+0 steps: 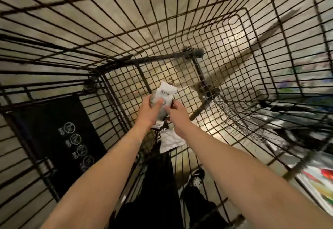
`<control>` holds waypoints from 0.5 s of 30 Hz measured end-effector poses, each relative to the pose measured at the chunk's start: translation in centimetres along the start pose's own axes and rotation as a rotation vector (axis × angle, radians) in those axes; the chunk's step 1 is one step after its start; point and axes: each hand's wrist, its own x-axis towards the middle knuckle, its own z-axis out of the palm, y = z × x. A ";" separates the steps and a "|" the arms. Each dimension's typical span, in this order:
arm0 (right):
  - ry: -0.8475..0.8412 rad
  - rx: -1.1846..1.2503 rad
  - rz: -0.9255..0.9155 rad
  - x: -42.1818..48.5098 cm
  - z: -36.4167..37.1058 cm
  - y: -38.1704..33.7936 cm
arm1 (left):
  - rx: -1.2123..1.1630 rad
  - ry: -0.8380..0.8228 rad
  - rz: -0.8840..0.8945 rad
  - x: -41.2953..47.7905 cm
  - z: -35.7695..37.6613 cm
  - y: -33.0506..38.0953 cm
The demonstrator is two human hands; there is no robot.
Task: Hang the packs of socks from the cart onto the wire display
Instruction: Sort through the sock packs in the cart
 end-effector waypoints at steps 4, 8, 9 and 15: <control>-0.089 0.095 0.045 -2.9 -0.9 -1.6 | 0.080 0.024 0.004 -0.7 -1.2 0.0; 0.152 -0.103 0.068 -3.0 -2.4 -0.1 | 0.177 -0.035 0.021 -2.0 -0.6 -0.7; 0.252 -0.171 0.086 -2.8 -3.0 0.2 | 0.191 -0.045 0.023 -2.1 -0.3 -1.2; 0.207 -0.564 0.351 -1.4 -5.2 2.8 | 0.178 -0.101 -0.013 -0.2 1.5 -6.4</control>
